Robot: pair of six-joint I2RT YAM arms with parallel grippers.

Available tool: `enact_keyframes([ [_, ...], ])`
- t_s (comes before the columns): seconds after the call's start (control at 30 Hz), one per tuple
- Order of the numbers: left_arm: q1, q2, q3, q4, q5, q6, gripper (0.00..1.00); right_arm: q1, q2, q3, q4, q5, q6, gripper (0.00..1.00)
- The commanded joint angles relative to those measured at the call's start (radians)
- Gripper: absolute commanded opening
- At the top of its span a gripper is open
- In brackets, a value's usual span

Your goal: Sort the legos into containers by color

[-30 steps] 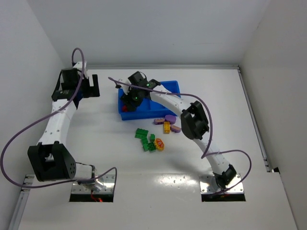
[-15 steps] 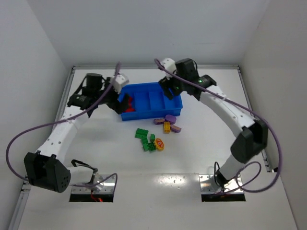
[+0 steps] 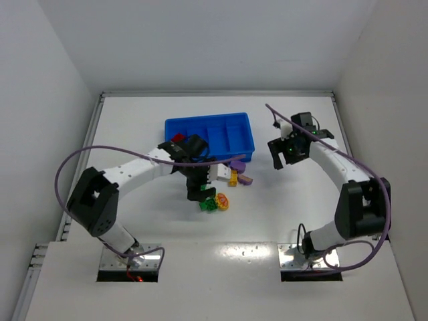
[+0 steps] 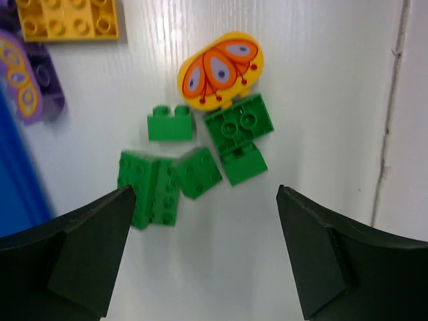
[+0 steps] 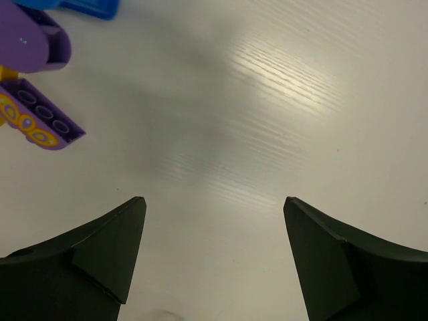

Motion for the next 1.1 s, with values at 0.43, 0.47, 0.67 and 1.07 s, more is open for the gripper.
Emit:
enact_keyframes([
  [0.43, -0.145, 0.121, -0.098, 0.375, 0.032, 0.121, 0.96, -0.173, -0.138, -0.065, -0.017, -0.097, 0.040, 0.86],
  [0.47, -0.154, 0.121, -0.098, 0.375, 0.041, 0.121, 0.95, -0.184, -0.138, -0.065, -0.017, -0.097, 0.040, 0.86],
  [0.67, -0.175, 0.135, -0.108, 0.375, 0.063, 0.132, 0.94, -0.208, -0.138, -0.065, -0.017, -0.097, 0.030, 0.86],
  [1.07, -0.195, 0.197, -0.097, 0.384, 0.091, 0.132, 0.90, -0.236, -0.127, -0.063, -0.017, -0.116, 0.030, 0.86],
])
